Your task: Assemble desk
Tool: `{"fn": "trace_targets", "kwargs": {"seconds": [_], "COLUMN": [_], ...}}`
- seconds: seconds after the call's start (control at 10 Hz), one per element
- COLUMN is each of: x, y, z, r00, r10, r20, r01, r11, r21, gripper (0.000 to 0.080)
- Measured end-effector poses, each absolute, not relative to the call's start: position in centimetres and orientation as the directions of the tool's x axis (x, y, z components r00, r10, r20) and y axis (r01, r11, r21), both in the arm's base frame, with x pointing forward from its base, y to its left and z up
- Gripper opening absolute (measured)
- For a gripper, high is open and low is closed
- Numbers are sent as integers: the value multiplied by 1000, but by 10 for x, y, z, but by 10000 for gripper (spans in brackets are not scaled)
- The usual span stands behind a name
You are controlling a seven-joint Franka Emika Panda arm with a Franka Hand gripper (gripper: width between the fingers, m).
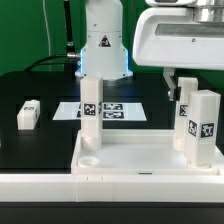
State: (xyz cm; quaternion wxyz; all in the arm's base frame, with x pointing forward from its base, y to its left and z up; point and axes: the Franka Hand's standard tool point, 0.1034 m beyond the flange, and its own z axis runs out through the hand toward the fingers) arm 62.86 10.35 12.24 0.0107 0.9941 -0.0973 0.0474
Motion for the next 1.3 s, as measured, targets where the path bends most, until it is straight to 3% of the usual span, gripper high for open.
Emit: {"fn": "trace_targets", "kwargs": {"seconds": [0.5, 0.7, 0.8, 0.9, 1.3], "x": [629, 629, 629, 629, 629], "y": [101, 100, 100, 100, 100], "z": [122, 122, 122, 122, 122], "r00": [995, 995, 995, 995, 981], "r10": [41, 33, 33, 26, -165], "r20": [93, 93, 93, 94, 100], "r01": [37, 29, 29, 22, -168], "r11": [-998, -999, -999, -999, -985], "r21": [45, 45, 45, 44, 25], "gripper": [648, 382, 382, 296, 296]}}
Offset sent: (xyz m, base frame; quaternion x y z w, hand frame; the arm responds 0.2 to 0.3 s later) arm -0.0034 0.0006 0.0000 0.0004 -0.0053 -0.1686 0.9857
